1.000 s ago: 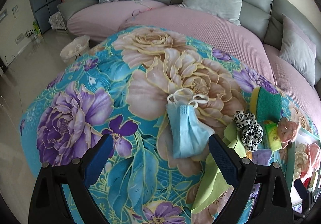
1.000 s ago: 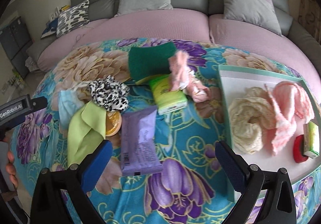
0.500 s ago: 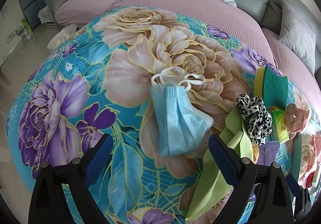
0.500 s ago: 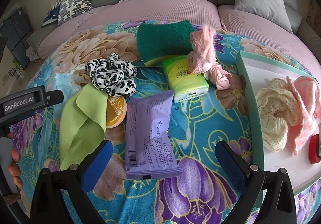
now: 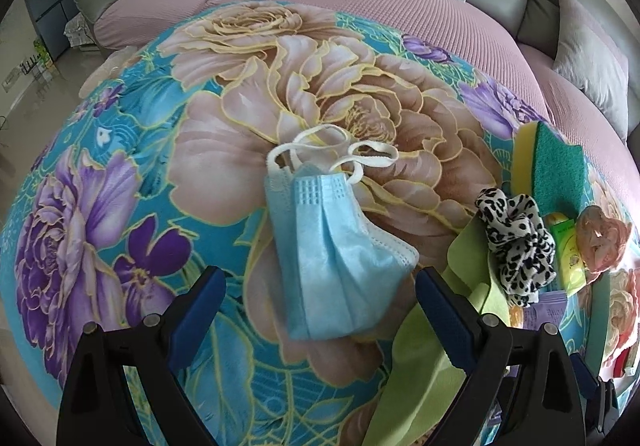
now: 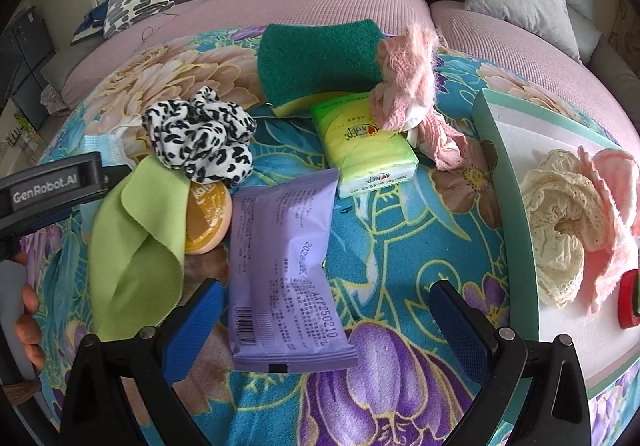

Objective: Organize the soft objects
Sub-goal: 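Move both tools back over the pile of items beside the tray, then grasp the blue face mask with the left tool while the right tool grasps the purple wipes packet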

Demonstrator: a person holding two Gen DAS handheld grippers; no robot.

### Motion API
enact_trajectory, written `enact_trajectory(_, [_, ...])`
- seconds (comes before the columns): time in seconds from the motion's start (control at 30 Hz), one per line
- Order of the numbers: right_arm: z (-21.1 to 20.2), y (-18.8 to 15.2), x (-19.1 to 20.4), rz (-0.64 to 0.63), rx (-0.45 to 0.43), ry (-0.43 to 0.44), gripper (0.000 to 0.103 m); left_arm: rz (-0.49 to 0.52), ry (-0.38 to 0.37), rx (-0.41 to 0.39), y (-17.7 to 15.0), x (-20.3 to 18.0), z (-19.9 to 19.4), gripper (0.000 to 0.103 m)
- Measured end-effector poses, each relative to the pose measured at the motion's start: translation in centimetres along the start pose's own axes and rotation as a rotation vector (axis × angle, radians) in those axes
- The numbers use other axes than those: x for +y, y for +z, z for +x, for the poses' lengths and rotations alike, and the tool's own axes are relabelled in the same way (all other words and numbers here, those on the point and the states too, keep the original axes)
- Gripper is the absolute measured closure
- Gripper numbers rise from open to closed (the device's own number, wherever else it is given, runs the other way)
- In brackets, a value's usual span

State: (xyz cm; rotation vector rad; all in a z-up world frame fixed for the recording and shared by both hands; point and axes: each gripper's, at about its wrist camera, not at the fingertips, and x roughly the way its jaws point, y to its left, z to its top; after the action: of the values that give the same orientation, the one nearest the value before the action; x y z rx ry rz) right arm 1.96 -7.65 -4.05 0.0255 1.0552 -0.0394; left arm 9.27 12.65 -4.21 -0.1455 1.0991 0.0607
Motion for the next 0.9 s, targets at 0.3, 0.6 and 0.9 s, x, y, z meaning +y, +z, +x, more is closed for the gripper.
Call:
enact_trajectory(0.3, [0.7, 0.0, 0.1, -0.01, 0.008, -0.024, 0.0, 0.022, 0.019, 0.015, 0.2, -0.5, 2.0, 0.007])
enact_trajectory(0.6, [0.9, -0.1, 0.2, -0.016, 0.001, -0.028, 0.0, 0.02, 0.036, -0.007, 0.3, -0.6, 2.5, 0.007])
enact_trajectory(0.9, [0.9, 0.1, -0.4, -0.007, -0.006, -0.031, 0.0, 0.021, 0.036, -0.003, 0.1, -0.6, 2.4, 0.006])
